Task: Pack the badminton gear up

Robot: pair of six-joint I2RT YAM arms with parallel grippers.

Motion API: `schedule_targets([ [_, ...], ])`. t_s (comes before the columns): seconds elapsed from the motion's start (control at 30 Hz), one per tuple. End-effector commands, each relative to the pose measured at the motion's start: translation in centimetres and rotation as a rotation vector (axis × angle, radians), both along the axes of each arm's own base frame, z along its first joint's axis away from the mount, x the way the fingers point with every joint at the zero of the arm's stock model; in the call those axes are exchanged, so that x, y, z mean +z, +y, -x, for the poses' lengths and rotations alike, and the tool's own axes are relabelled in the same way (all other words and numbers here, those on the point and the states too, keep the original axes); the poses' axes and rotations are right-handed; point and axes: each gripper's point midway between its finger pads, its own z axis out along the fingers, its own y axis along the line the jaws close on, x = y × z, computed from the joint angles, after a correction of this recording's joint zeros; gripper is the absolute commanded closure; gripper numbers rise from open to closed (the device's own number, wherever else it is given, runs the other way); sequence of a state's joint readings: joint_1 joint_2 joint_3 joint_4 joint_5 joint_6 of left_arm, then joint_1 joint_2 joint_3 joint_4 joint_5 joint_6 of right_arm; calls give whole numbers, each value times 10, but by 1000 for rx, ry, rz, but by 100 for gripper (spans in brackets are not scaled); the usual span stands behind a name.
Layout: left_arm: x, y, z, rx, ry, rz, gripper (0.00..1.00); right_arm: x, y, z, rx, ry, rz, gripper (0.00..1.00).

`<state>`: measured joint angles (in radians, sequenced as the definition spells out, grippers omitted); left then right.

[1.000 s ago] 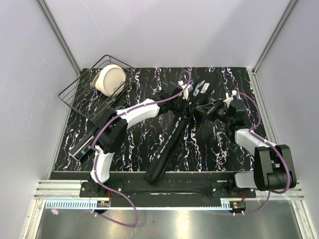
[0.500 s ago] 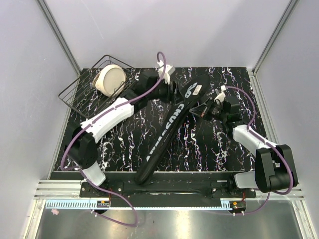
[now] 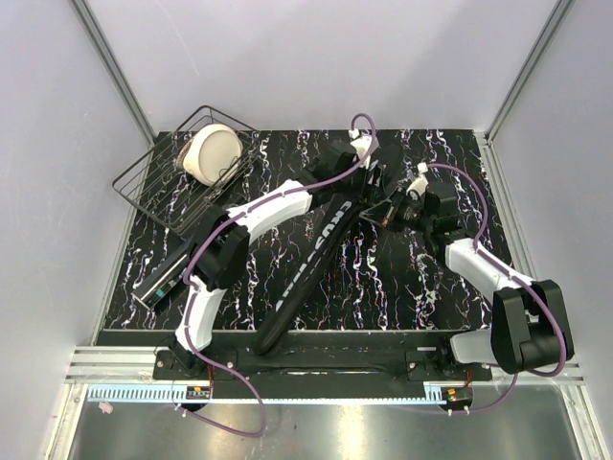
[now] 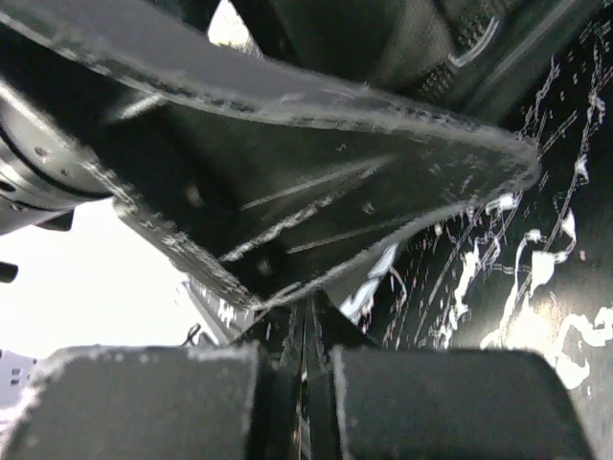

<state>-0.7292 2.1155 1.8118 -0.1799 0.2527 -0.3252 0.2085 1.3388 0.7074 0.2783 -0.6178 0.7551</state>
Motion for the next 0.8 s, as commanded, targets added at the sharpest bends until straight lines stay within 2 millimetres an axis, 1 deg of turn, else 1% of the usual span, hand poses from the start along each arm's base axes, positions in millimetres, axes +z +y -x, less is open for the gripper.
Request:
schedule_targets([
  [0.0, 22, -10, -12, 37, -99, 1, 25, 47, 11, 0, 38, -143, -19, 100],
  [0.03, 16, -12, -14, 35, -97, -2, 33, 50, 12, 0, 39, -147, -18, 100],
  [0.07, 17, -15, -15, 27, -105, 1, 39, 50, 12, 0, 36, -150, -10, 100],
  [0.1, 13, -15, -18, 35, -103, -6, 48, 49, 15, 2, 44, -146, -5, 100],
  [0.13, 13, -13, -21, 51, -95, -15, 58, 49, 15, 2, 44, -149, 0, 100],
  [0.17, 28, -9, -32, 74, -110, 8, 76, 48, 16, 3, 50, -147, 4, 100],
  [0.23, 41, -4, -42, 107, -97, 48, 89, 47, 21, 6, 65, -146, 13, 100],
  [0.27, 57, 4, -54, 154, -116, 69, 99, 48, 24, 8, 72, -145, 11, 100],
  [0.3, 68, 9, -60, 182, -132, 82, 100, 49, 29, 12, 88, -147, 9, 100],
  [0.33, 82, 18, -70, 215, -157, 103, 100, 51, 34, 14, 98, -151, 5, 100],
  [0.4, 107, 26, -78, 247, -195, 160, 100, 56, 43, 18, 118, -163, 6, 100],
  [0.47, 126, 42, -89, 311, -215, 189, 100, 59, 59, 28, 152, -165, 5, 100],
  [0.5, 134, 46, -92, 330, -230, 200, 100, 61, 63, 31, 162, -167, 1, 100],
  [0.53, 144, 51, -97, 343, -250, 215, 100, 62, 72, 38, 182, -166, -3, 100],
  [0.57, 153, 55, -97, 346, -264, 229, 100, 60, 76, 41, 187, -161, 1, 100],
  [0.6, 158, 59, -100, 362, -271, 237, 100, 61, 80, 45, 197, -163, 1, 100],
  [0.63, 164, 66, -103, 384, -279, 242, 100, 59, 84, 51, 209, -156, 2, 100],
  [0.67, 173, 76, -107, 431, -296, 245, 100, 55, 94, 62, 239, -146, 9, 100],
  [0.7, 175, 84, -110, 468, -296, 237, 100, 49, 100, 71, 260, -138, 18, 100],
  [0.73, 183, 95, -115, 507, -310, 240, 100, 45, 104, 77, 272, -135, 29, 100],
  [0.77, 192, 107, -118, 552, -331, 240, 100, 38, 112, 89, 297, -123, 42, 100],
])
